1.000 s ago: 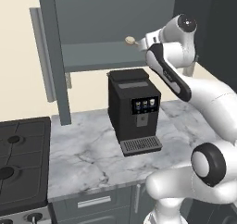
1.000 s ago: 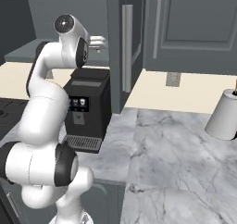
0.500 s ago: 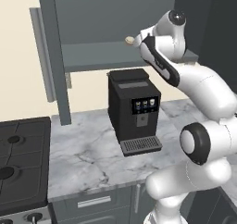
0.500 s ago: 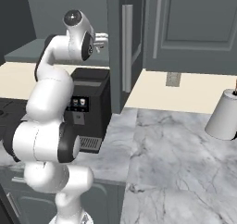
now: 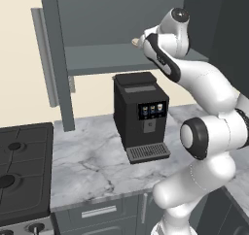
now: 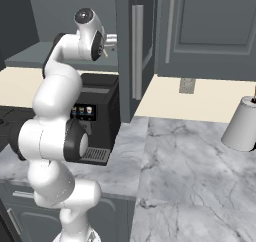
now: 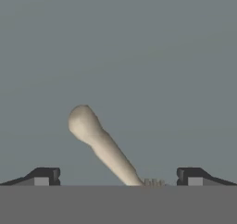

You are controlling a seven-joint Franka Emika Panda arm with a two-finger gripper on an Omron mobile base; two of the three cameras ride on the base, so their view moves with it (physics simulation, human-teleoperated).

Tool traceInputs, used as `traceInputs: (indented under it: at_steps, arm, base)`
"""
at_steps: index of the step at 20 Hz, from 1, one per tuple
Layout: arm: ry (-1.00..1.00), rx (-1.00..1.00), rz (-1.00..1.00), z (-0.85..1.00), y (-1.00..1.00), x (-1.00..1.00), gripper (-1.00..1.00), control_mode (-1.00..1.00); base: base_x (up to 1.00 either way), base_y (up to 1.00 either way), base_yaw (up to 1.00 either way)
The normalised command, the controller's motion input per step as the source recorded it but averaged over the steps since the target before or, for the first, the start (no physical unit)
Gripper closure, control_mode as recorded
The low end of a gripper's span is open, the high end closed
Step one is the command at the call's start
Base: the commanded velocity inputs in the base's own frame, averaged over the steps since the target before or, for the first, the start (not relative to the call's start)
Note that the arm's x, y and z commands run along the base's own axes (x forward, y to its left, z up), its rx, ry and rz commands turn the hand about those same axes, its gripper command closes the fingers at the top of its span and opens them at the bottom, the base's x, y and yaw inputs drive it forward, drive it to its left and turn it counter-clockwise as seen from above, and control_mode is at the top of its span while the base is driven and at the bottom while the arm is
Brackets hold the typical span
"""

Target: Locate and retrieve the spray and dish brush from the cabinet. Place them next to the sink.

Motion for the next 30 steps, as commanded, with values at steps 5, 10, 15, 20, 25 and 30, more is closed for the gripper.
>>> traceInputs:
  at_steps: [5, 10, 15, 20, 25, 30]
  arm:
    - [0.00, 0.00, 0.00, -0.24, 0.00, 0.24, -1.00, -1.00]
    - [0.00, 0.00, 0.00, -0.14, 0.00, 0.26, -1.00, -1.00]
    - [0.01, 0.00, 0.00, -0.02, 0.00, 0.16, -1.00, -1.00]
    - [0.00, 0.00, 0.00, -0.02, 0.01, 0.14, 1.00, -1.00]
    - [0.00, 0.00, 0.00, -0.01, 0.01, 0.04, 1.00, -1.00]
    - [0.00, 0.00, -0.01, 0.00, 0.05, -0.01, 1.00, -1.00]
  base:
    - [0.00, 0.00, 0.00]
    - [0.00, 0.00, 0.00]
    - [0.00, 0.00, 0.00]
    - [0.00, 0.00, 0.00]
    - [0.00, 0.00, 0.00]
    - [0.00, 0.00, 0.00]
